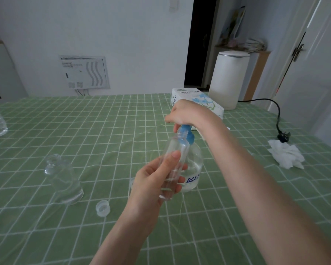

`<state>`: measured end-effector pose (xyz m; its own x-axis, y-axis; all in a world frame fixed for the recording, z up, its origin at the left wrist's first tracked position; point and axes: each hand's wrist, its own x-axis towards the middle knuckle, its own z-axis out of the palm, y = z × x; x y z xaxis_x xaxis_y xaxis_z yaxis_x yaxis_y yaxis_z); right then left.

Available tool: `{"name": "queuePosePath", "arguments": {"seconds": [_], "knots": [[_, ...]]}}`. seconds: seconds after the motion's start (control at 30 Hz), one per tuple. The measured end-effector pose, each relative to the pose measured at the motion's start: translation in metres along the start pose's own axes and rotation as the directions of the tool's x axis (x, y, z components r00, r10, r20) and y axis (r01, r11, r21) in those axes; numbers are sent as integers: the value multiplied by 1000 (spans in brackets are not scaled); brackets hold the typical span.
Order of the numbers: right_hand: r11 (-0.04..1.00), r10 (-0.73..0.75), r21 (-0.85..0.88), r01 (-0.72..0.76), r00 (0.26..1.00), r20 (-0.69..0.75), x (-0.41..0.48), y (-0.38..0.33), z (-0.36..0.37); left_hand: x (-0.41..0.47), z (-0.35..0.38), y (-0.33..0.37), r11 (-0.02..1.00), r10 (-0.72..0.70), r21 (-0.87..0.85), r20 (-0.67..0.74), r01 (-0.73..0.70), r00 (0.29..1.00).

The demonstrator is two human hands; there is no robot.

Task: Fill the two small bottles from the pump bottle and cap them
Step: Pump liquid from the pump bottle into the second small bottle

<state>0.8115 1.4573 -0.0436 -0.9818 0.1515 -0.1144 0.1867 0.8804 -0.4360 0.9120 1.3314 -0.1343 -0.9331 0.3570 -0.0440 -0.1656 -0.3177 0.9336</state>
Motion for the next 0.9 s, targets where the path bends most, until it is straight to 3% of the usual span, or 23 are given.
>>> {"name": "queuePosePath", "arguments": {"seconds": [0.47, 0.9], "knots": [[997, 23, 71, -30, 995, 98, 1, 3, 10, -1, 0, -1, 999, -21, -29, -1, 21, 1000], [997, -20, 75, 21, 1000, -14, 3, 1, 5, 0, 0, 0, 1000, -11, 0, -7, 11, 1000]]}}
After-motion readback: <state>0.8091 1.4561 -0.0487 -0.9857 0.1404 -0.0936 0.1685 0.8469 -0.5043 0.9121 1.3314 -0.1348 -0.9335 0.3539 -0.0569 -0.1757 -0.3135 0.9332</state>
